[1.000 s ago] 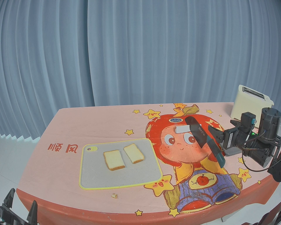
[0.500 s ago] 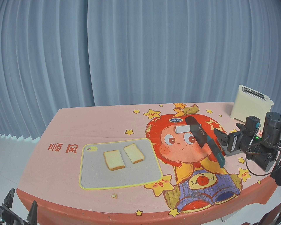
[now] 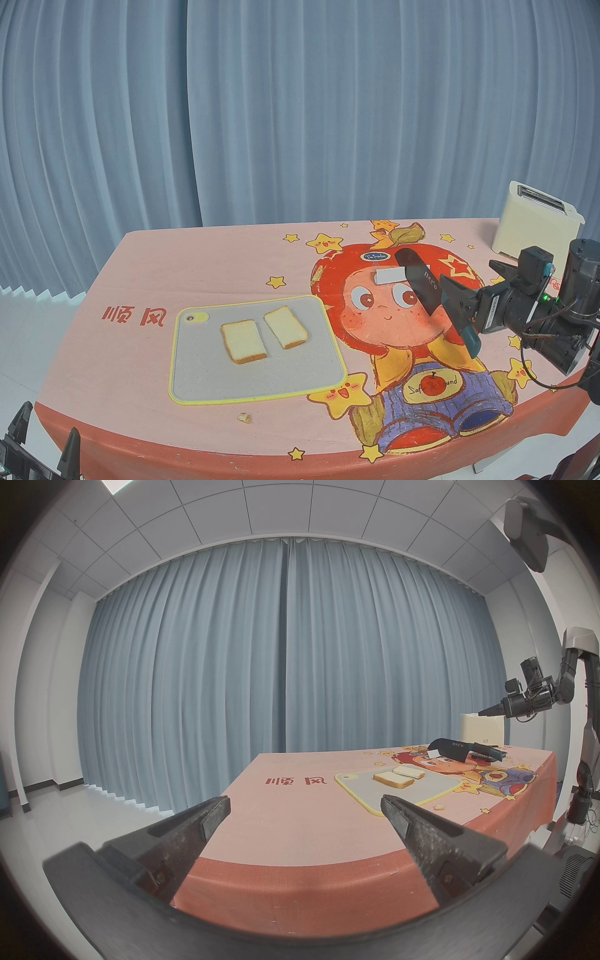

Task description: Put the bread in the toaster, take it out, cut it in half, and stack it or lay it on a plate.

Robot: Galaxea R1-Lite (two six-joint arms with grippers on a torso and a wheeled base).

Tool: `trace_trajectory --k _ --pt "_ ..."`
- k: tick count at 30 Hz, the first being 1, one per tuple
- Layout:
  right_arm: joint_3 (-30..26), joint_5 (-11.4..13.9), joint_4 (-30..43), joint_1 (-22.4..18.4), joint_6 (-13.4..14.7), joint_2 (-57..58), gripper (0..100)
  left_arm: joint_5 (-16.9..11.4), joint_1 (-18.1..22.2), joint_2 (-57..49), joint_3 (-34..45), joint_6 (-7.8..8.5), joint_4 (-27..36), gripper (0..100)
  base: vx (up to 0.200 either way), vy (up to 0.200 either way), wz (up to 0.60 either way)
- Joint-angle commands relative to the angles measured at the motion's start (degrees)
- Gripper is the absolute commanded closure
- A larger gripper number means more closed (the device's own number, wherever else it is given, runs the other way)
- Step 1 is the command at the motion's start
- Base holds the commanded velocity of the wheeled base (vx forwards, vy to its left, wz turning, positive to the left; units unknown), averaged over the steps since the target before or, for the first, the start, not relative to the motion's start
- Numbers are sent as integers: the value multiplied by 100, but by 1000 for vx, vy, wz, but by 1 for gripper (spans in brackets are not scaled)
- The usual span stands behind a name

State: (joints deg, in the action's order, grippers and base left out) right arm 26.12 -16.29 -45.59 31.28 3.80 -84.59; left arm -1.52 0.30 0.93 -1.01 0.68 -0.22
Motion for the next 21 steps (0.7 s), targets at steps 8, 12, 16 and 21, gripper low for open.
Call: trace_trajectory --k 8,12,16,21 --pt "-108 -32 -2 282 15 57 0 21 5 -93 101 -42 -4 0 0 0 0" --pt "-152 -41 -2 440 24 145 0 12 5 -93 101 -42 4 0 0 200 0" --pt "-222 -191 -2 449 24 136 0 21 5 -93 101 -42 4 0 0 200 0" --pt "-231 -279 -2 449 24 145 0 12 5 -93 101 -42 4 0 0 200 0"
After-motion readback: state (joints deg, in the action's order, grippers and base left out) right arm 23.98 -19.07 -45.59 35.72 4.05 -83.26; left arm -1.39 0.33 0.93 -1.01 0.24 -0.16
